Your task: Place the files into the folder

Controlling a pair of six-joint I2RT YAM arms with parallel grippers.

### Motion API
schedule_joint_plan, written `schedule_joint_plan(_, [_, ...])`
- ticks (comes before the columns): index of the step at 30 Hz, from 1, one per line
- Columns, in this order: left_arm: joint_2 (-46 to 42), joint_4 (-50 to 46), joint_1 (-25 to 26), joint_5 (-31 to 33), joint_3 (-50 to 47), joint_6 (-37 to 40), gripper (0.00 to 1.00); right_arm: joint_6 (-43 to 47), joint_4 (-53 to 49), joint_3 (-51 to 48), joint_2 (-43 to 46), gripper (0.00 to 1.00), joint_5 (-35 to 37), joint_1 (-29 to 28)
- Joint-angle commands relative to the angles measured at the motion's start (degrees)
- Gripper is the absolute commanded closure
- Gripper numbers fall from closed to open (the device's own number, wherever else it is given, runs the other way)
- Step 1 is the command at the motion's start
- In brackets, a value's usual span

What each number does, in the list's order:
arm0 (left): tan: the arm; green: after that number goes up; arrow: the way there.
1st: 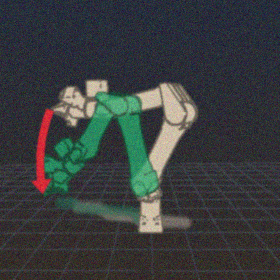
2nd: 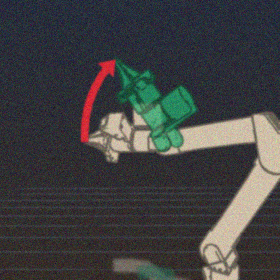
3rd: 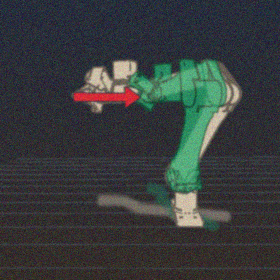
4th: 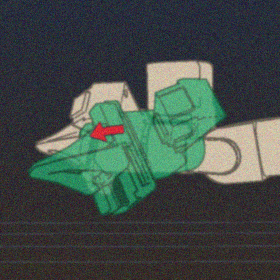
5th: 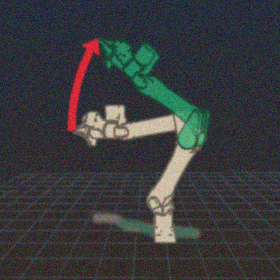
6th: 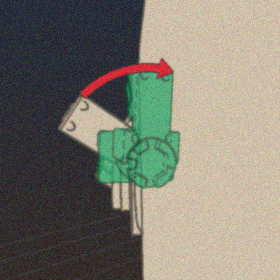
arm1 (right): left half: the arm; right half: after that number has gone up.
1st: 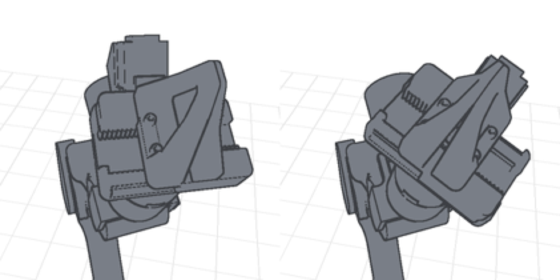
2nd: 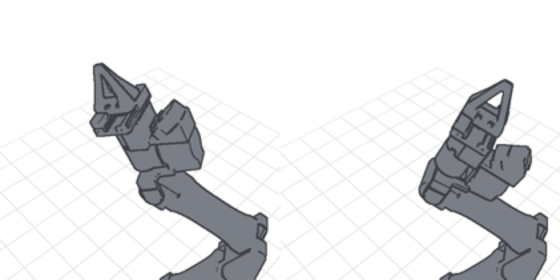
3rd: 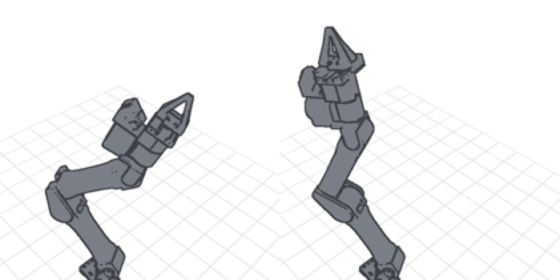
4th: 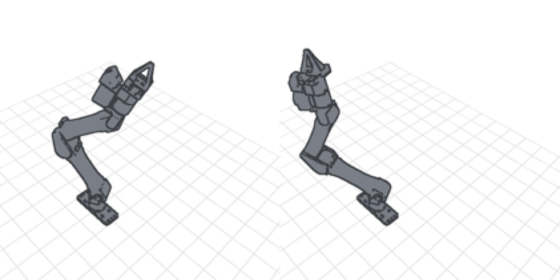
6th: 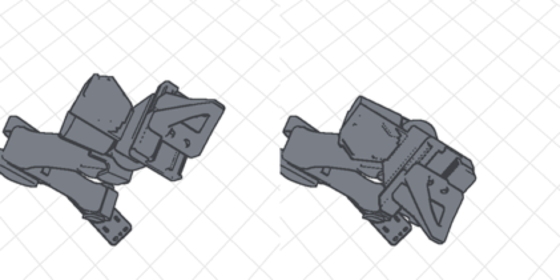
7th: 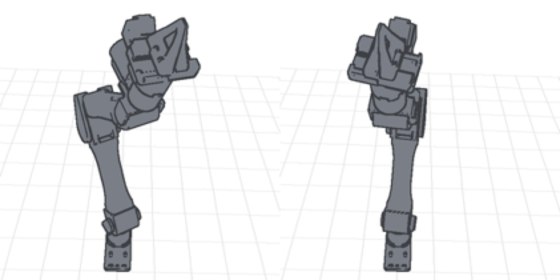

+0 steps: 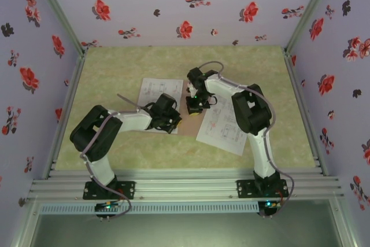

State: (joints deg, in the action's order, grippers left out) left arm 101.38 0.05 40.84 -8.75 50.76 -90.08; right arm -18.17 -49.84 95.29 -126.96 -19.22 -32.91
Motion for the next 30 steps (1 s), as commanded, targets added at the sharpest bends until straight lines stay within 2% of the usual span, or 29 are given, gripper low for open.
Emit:
schedule_joint_plan(1, [1.34,-11.02,0.29,2.6,1.16,1.37,1.0,-0.63,-5.53,-6.05,-7.44,1.0,20.73,2.28])
schedule_joint_plan(5, [1.36,-12.0,0.31,2.69,1.97,1.75,1.0,-3.94,-1.56,-6.36,-1.37,1.0,11.43,3.73])
schedule_joint_plan(8, [1.62,-12.01,0.29,2.69,1.58,1.69,1.0,-6.74,0.67,-3.99,1.61,1.0,1.63,5.64])
schedule_joint_plan(12, [1.62,-11.85,0.3,3.04,0.64,1.09,1.0,-9.43,0.65,0.16,1.48,1.0,-8.07,7.95])
schedule_joint_plan(17, [2.15,-11.33,0.39,2.85,0.08,1.23,1.0,-9.65,0.12,2.67,0.53,1.0,-14.42,8.62])
schedule_joint_plan(22, [2.78,-10.51,0.43,2.1,0.75,1.82,1.0,-14.82,3.38,3.8,1.54,1.0,-18.71,8.99])
schedule_joint_plan(23, [3.06,-10.38,0.4,1.82,0.98,1.95,1.0,-15.86,3.66,4.15,1.59,0.96,-19.02,9.14])
schedule_joint_plan(24, [3.27,-10.01,0.45,1.45,1.24,2.19,1.0,-16.75,4.1,4.36,1.77,0.84,-19.1,9.32])
schedule_joint_plan(27, [3.63,-10.06,0.48,0.86,2.34,3.11,1.0,-19.59,6.87,3.77,3.48,0.59,-19.54,9.95])
schedule_joint_plan(30, [3.82,-10.24,0.49,0.13,3.97,4.4,1.0,-20.98,7.75,4.89,5.17,0.47,-19.72,10.4])
